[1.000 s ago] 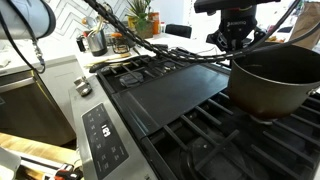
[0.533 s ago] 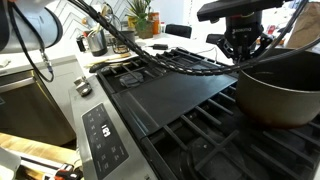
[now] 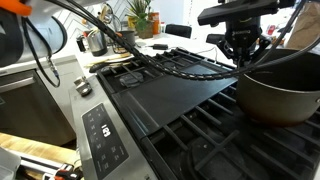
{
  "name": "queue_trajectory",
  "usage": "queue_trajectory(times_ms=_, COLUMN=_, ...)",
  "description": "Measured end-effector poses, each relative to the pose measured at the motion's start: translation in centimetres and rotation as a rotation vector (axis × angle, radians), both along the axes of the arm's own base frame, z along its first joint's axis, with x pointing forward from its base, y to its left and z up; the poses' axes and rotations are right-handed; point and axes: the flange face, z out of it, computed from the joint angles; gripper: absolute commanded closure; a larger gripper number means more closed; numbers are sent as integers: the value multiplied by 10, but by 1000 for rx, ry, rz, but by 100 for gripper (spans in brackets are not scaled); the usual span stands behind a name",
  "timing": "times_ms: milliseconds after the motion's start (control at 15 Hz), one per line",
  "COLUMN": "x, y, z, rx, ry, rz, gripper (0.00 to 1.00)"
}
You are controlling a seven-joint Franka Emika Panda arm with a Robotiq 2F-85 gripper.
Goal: Remove the pot from the left front plate and move it on the rear left plate
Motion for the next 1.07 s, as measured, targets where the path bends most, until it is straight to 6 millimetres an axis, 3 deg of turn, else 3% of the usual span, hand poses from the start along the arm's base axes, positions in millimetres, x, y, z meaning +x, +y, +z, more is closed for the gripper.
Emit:
queue_trajectory(times_ms=533, x=10, y=3, z=20, rx=-53, ry=-41, rz=32, gripper=4)
queue_trajectory(times_ms=733, x=16, y=17, z=33, rx=-2, ry=-27, rz=85, gripper=0)
queue_trajectory(times_ms=1067, x=13, y=43, z=87, rx=14, ry=-7, rz=98, gripper=0)
